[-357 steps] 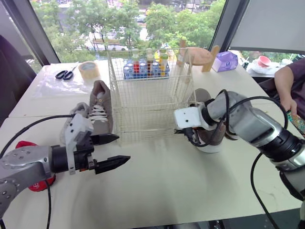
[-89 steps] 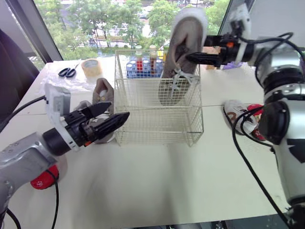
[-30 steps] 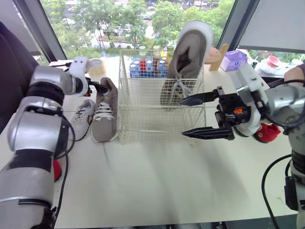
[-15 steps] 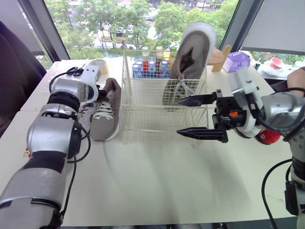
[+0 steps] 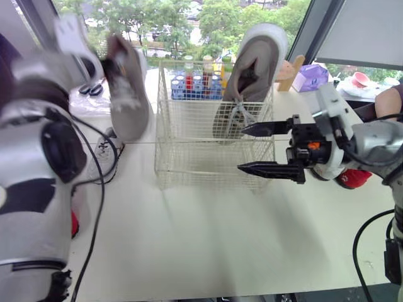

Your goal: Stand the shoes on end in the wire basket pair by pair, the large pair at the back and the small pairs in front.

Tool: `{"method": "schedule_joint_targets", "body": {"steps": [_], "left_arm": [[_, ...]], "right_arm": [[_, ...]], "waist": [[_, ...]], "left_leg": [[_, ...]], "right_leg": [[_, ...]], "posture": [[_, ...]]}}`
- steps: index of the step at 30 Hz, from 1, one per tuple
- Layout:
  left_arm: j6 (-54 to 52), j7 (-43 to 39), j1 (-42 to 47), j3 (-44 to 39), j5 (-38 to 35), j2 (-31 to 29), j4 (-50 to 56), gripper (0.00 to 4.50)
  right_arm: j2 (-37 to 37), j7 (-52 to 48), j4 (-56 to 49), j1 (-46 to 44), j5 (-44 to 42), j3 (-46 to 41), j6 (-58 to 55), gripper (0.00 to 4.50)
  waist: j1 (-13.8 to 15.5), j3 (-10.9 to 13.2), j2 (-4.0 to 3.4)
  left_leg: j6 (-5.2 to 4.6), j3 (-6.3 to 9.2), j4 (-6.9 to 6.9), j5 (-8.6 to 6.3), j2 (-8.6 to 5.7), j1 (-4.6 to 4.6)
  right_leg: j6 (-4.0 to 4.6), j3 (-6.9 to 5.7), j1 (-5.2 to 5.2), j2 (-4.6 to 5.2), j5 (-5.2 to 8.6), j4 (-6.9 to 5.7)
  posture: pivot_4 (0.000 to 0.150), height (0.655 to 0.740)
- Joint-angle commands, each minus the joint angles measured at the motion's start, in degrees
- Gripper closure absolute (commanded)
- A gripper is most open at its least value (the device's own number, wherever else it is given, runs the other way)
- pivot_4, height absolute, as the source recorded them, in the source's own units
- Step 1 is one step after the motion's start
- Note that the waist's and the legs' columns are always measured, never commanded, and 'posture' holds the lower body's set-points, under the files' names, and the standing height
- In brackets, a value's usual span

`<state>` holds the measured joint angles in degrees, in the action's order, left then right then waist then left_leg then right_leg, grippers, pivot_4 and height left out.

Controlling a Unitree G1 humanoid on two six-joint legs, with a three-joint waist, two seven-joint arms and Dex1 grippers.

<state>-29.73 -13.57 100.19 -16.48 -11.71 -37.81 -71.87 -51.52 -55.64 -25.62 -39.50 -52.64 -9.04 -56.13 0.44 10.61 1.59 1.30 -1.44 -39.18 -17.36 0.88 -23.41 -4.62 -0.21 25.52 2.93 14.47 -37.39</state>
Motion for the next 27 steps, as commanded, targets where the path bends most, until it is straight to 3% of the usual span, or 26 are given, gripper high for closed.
{"method": "schedule_joint_targets", "body": {"steps": [1, 4, 7, 11, 18, 27], "left_arm": [[6.9, 0.9, 2.7, -1.3, -0.7, -0.8, 7.4, 4.49], [15.8, 1.1, 0.7, 0.9, 0.9, 1.3, 19.3, 4.49], [24.1, -1.0, -3.0, 1.2, -1.8, 7.1, 34.3, 4.49], [29.5, -0.5, -10.1, 2.9, -3.0, 16.1, 46.2, 4.49], [39.6, 3.7, -16.8, 6.2, 0.4, 26.1, 48.0, 4.49], [42.7, 9.5, -23.2, 7.9, 3.9, 31.3, 46.9, 4.49]], "right_arm": [[-0.7, 0.1, 0.8, -1.9, 0.1, -0.6, 1.3, 0.00], [-1.2, 0.5, 1.6, -2.2, 0.2, -0.9, 1.0, 0.00], [-2.5, 1.3, 2.2, -1.7, 0.2, -2.1, 0.4, 0.00], [-3.0, 3.4, 4.0, -1.9, -1.8, -5.3, -0.4, 0.00], [-4.5, 6.9, 3.8, 0.1, -4.7, -10.2, -2.8, 0.00], [-5.3, 10.5, 1.5, 3.7, -7.6, -13.7, -4.3, 0.00]], "waist": [[0.1, 0.0, 0.00], [0.4, 0.0, 0.00], [0.8, 0.0, 0.05], [1.9, 0.0, 0.05], [1.4, -0.1, -0.09], [2.0, -0.1, -0.10]], "left_leg": [[-0.01, -0.02, 0.01, 0.00, 0.00, 0.00], [-0.01, -0.04, -0.03, 0.00, 0.00, 0.02], [-0.01, 0.01, -0.14, 0.00, 0.06, -0.02], [-0.02, -0.03, -0.23, 0.00, 0.03, -0.02], [-0.51, -0.20, -0.80, -0.26, -0.03, 0.01], [-0.58, -0.13, -0.84, -0.30, 0.05, 0.02]], "right_leg": [[0.00, 0.00, -0.02, 0.02, 0.00, 0.08], [-0.01, 0.00, -0.09, 0.03, -0.01, 0.13], [-0.06, 0.00, -0.15, 0.02, -0.03, 0.15], [-0.22, 0.08, -0.22, 0.11, -0.13, 0.19], [-0.25, 0.16, -0.29, 0.03, -0.18, 0.12], [-0.22, 0.18, -0.32, -0.08, -0.21, 0.10]], "posture": [[0.150, 0.7400], [0.150, 0.7400], [0.150, 0.7400], [0.150, 0.7400], [0.150, 0.7400], [0.150, 0.7400]]}}
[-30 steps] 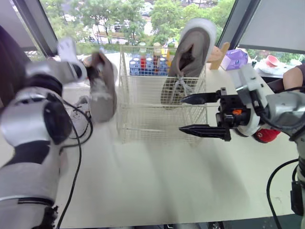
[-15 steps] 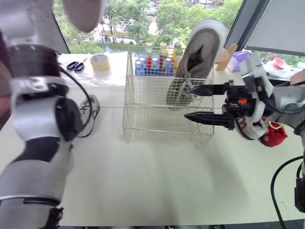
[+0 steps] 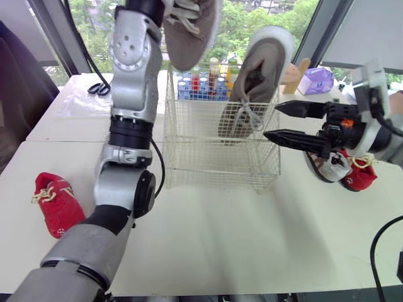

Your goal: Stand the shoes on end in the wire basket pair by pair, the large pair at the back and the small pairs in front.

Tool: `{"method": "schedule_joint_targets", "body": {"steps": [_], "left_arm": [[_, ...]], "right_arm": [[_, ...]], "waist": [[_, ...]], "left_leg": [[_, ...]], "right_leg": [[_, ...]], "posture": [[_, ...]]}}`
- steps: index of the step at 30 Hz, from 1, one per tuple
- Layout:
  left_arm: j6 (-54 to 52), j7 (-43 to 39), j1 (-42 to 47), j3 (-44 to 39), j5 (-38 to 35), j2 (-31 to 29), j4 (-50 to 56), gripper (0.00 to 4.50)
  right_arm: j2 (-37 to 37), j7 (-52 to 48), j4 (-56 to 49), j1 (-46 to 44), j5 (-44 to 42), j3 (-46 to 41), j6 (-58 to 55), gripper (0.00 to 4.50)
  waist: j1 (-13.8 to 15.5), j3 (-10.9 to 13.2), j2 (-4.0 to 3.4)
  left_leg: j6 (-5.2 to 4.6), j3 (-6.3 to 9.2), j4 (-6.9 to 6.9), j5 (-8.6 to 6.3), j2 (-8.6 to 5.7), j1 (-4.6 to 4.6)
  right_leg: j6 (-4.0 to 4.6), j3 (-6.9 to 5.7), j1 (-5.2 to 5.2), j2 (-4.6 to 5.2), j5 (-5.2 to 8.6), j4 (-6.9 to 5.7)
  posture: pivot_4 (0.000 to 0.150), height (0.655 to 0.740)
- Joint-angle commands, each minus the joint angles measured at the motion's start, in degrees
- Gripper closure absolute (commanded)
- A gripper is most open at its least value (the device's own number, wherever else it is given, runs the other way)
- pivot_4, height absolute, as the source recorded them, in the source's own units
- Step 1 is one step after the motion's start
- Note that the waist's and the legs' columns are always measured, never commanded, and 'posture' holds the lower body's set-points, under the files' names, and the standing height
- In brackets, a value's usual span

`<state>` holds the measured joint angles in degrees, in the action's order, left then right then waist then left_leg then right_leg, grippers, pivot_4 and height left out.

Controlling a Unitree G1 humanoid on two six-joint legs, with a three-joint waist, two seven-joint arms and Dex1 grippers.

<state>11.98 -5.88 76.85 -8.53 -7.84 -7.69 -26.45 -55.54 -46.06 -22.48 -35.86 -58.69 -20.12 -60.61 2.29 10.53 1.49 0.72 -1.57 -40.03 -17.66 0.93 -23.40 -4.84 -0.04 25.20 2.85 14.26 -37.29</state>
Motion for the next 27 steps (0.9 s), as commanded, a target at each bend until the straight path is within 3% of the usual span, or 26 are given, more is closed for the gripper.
{"method": "schedule_joint_targets", "body": {"steps": [1, 11, 20, 27], "left_arm": [[1.0, 2.5, -0.3, -0.2, -0.1, 1.8, 1.4, 4.49], [-0.2, 9.5, -5.3, 1.2, 0.9, 8.1, 5.3, 4.49], [4.1, 14.1, -18.6, 8.7, 11.2, 11.8, 8.2, 4.49], [-4.9, 13.5, -24.8, 7.6, 6.8, 14.6, 13.7, 4.49]], "right_arm": [[-1.3, 1.2, -1.8, 0.1, -1.7, -2.7, 0.1, 0.00], [-2.5, 2.1, -1.3, -0.4, -2.9, -1.8, -0.2, 0.00], [-3.3, 1.6, 0.2, -2.1, -3.2, -0.4, 0.0, 0.00], [-3.1, 0.8, 1.4, -2.5, -2.3, 0.9, 0.7, 0.00]], "waist": [[0.1, 0.0, 0.00], [0.0, 0.0, 0.00], [0.1, -0.1, -0.12], [0.1, -0.1, -0.15]], "left_leg": [[0.00, 0.01, -0.03, 0.00, 0.00, -0.01], [-0.11, 0.01, -0.04, -0.04, -0.02, 0.00], [-0.12, 0.02, -0.05, -0.04, -0.03, 0.08], [-0.12, 0.04, -0.06, -0.05, -0.02, 0.09]], "right_leg": [[-0.01, 0.00, -0.02, 0.01, -0.01, 0.00], [-0.05, 0.00, -0.08, 0.03, -0.03, 0.06], [-0.05, 0.01, -0.19, 0.01, -0.03, 0.07], [-0.05, 0.01, -0.22, 0.02, -0.03, 0.07]], "posture": [[0.150, 0.7400], [0.150, 0.7400], [0.150, 0.7400], [0.150, 0.7400]]}}
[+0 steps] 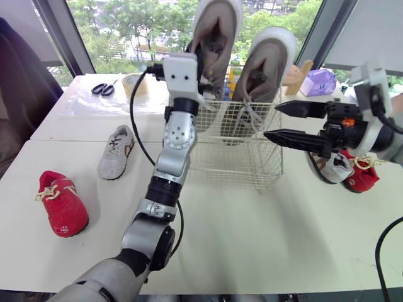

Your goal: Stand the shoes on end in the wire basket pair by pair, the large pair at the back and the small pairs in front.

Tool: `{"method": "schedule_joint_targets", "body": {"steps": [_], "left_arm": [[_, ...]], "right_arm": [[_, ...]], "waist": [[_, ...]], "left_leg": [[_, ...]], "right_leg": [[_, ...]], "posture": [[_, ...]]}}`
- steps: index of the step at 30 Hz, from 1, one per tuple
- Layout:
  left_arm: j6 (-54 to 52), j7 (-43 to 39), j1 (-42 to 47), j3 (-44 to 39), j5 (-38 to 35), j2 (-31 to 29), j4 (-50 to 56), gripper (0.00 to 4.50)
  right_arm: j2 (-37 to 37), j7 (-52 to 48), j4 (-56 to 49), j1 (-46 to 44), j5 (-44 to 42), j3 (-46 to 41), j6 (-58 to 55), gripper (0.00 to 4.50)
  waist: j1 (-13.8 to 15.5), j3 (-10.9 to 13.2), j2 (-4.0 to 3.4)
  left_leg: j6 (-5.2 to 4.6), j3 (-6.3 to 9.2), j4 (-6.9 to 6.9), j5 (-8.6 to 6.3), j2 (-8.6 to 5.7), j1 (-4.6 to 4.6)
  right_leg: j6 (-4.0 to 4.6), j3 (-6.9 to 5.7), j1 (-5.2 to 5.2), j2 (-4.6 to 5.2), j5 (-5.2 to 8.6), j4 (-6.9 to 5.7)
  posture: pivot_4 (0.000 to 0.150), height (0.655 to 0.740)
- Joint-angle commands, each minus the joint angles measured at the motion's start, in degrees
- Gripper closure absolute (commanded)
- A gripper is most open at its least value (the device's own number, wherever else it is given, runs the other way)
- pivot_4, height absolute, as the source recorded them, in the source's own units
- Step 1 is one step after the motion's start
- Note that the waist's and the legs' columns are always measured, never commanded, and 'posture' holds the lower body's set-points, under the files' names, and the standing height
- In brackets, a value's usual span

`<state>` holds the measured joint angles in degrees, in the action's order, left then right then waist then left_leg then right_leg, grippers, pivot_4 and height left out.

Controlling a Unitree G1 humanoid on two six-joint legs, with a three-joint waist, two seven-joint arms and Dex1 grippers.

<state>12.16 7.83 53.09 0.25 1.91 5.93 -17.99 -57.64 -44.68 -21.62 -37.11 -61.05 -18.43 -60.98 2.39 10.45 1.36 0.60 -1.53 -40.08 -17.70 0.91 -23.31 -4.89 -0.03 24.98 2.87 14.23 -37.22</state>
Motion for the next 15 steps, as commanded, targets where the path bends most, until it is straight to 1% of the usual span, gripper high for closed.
{"method": "schedule_joint_targets", "body": {"steps": [1, 6, 7, 8, 9, 13, 15], "left_arm": [[-7.7, -0.5, -2.4, -1.5, -3.7, 0.9, 7.5, 4.49], [-18.2, -3.7, -8.5, -1.2, -6.2, -0.9, 18.7, 4.49], [-19.8, -4.2, -9.3, -1.2, -6.7, -1.3, 20.4, 3.62], [-22.0, -4.9, -10.1, -1.2, -7.5, -1.7, 22.4, 3.21], [-24.4, -6.4, -10.9, -0.9, -9.0, -2.2, 24.4, 2.68], [-32.0, -11.7, -13.7, 0.3, -11.2, -6.8, 32.9, 0.79], [-36.6, -14.4, -15.1, -0.7, -13.0, -10.6, 38.1, 0.79]], "right_arm": [[-0.8, -0.7, 0.8, -1.1, 0.4, -0.5, 1.3, 0.00], [0.4, -1.7, 2.0, -0.8, 1.9, 1.3, 2.7, 0.00], [0.6, -1.9, 2.4, -0.9, 2.2, 1.6, 3.0, 0.00], [0.8, -2.3, 2.8, -0.9, 2.7, 2.1, 3.4, 0.00], [1.0, -2.6, 3.2, -0.9, 3.2, 2.6, 3.8, 0.00], [1.6, -3.8, 4.6, -0.5, 5.2, 4.1, 5.3, 0.00], [2.0, -3.9, 5.5, -0.3, 6.7, 4.8, 6.1, 0.00]], "waist": [[0.0, 0.0, -0.03], [-0.2, -0.1, -0.18], [-0.2, -0.1, -0.18], [-0.2, -0.1, -0.18], [-0.1, -0.1, -0.18], [-0.1, -0.1, -0.18], [-0.1, -0.1, -0.18]], "left_leg": [[-0.01, 0.00, 0.00, -0.01, 0.01, 0.01], [-0.05, 0.00, 0.01, -0.03, 0.02, 0.13], [-0.05, 0.00, 0.01, -0.03, 0.03, 0.13], [-0.05, 0.02, 0.01, -0.03, 0.03, 0.13], [-0.05, 0.02, 0.00, -0.03, 0.03, 0.12], [-0.05, 0.04, -0.03, -0.03, 0.01, 0.09], [-0.05, 0.05, -0.02, -0.03, 0.02, 0.10]], "right_leg": [[0.00, 0.00, -0.02, 0.00, 0.00, 0.01], [0.00, 0.01, -0.11, -0.02, 0.00, 0.00], [0.00, 0.01, -0.10, -0.04, 0.00, -0.01], [0.00, 0.02, -0.10, -0.04, 0.00, -0.01], [0.00, 0.01, -0.10, -0.05, 0.00, -0.01], [0.00, 0.01, -0.13, -0.02, 0.00, 0.02], [0.00, 0.02, -0.13, -0.02, 0.00, 0.01]], "posture": [[0.150, 0.7400], [0.150, 0.7400], [0.150, 0.7400], [0.150, 0.7400], [0.150, 0.7400], [0.150, 0.7400], [0.150, 0.7400]]}}
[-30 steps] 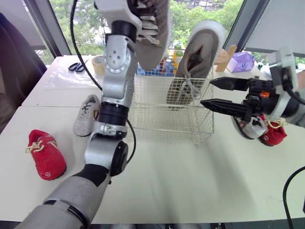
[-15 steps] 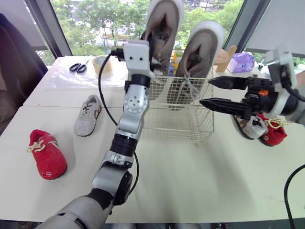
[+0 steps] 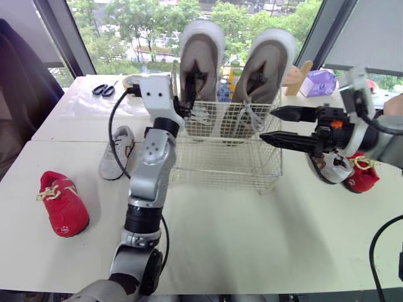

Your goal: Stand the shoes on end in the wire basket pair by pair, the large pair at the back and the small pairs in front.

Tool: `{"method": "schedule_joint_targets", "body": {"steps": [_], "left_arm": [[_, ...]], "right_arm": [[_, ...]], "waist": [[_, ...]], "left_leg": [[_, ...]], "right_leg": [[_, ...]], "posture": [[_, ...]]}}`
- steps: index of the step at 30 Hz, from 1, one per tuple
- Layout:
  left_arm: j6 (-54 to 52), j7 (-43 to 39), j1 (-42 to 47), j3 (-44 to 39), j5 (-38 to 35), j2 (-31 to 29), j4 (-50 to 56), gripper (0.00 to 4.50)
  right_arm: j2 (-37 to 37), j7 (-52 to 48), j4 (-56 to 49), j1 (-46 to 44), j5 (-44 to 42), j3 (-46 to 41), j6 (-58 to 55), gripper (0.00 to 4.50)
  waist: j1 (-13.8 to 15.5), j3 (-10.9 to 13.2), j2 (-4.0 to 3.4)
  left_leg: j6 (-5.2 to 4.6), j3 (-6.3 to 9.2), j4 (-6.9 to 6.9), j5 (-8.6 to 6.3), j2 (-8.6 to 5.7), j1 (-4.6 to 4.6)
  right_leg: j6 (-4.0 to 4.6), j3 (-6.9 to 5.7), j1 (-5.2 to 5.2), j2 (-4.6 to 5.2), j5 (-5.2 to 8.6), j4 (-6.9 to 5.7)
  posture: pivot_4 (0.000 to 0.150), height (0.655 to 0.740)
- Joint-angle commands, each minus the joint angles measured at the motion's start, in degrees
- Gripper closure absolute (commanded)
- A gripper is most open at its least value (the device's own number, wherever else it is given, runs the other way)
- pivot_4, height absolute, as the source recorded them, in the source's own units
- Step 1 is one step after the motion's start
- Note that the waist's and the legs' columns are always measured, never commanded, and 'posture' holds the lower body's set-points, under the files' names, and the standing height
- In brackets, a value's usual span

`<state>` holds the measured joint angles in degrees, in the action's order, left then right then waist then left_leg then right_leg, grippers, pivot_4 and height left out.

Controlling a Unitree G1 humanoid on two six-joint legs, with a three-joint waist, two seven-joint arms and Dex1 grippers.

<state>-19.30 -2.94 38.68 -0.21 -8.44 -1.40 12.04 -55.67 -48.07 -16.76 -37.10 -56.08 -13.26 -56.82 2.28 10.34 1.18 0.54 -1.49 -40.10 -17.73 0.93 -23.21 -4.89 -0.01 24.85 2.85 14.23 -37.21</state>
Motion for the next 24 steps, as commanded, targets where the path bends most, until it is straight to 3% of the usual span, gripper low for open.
{"method": "schedule_joint_targets", "body": {"steps": [1, 5, 6, 9, 13, 17, 21, 24], "left_arm": [[-6.9, -5.2, -1.7, -0.9, -3.4, -5.7, 10.8, 0.79], [-16.1, -10.5, -4.5, -6.7, -9.9, -14.9, 18.3, 0.79], [-19.6, -11.6, -4.6, -10.1, -13.8, -17.1, 19.1, 0.79], [-28.8, -12.9, -2.5, -21.1, -28.1, -20.5, 18.2, 0.02], [-38.6, -15.2, -2.3, -29.0, -43.9, -25.8, 15.9, 0.02], [-43.4, -12.4, -8.1, -29.4, -58.6, -25.0, 19.3, 0.02], [-41.8, -5.0, -16.0, -25.1, -76.4, -22.3, 23.8, 0.02], [-40.7, -3.5, -22.0, -20.6, -81.4, -23.8, 26.7, 0.02]], "right_arm": [[0.2, -0.4, 1.3, -0.1, 2.9, 0.0, 2.6, 0.00], [2.5, 1.5, 4.8, 0.9, 6.3, -0.1, 5.1, 0.00], [4.2, 2.7, 6.8, 0.8, 5.8, -1.9, 5.6, 0.00], [8.2, 6.4, 13.6, -0.7, 6.2, -7.4, 9.4, 0.00], [9.6, 9.3, 21.3, -0.9, 9.6, -12.2, 15.8, 0.00], [8.3, 15.7, 28.5, 5.4, 20.3, -14.0, 24.7, 0.00], [8.2, 17.1, 28.1, 14.7, 23.7, -17.2, 27.8, 0.00], [9.4, 17.0, 24.2, 22.3, 24.3, -18.3, 27.5, 0.00]], "waist": [[-0.1, 0.0, 0.00], [-0.3, 0.0, -0.03], [-0.3, 0.0, -0.03], [-0.1, 0.0, -0.03], [0.0, 0.0, -0.03], [0.0, 0.0, -0.04], [-0.2, 0.0, -0.08], [-0.3, -0.1, -0.27]], "left_leg": [[0.00, 0.01, 0.00, 0.00, 0.00, 0.01], [0.00, 0.01, 0.02, 0.00, 0.06, 0.04], [0.00, 0.01, 0.03, 0.00, 0.10, 0.05], [0.02, 0.01, 0.00, 0.01, 0.17, 0.06], [0.02, 0.07, 0.00, 0.01, 0.08, 0.02], [0.03, 0.06, 0.01, 0.01, 0.03, 0.15], [0.28, 0.09, 0.00, 0.16, 0.01, 0.17], [0.28, 0.02, 0.09, 0.15, 0.04, 0.37]], "right_leg": [[0.00, 0.00, 0.00, 0.00, 0.00, 0.00], [0.01, 0.01, 0.00, -0.06, 0.00, 0.00], [0.01, 0.02, 0.00, -0.04, 0.00, -0.03], [0.01, 0.01, -0.03, -0.06, 0.00, -0.03], [0.01, 0.00, -0.06, 0.01, 0.00, 0.03], [0.00, 0.01, -0.26, 0.08, 0.01, 0.12], [0.00, 0.06, -0.33, 0.18, 0.01, 0.12], [0.00, 0.20, -0.35, 0.17, 0.01, 0.04]], "posture": [[0.150, 0.7400], [0.150, 0.7400], [0.150, 0.7400], [0.150, 0.7400], [0.150, 0.7400], [0.150, 0.7400], [0.150, 0.7400], [0.150, 0.7400]]}}
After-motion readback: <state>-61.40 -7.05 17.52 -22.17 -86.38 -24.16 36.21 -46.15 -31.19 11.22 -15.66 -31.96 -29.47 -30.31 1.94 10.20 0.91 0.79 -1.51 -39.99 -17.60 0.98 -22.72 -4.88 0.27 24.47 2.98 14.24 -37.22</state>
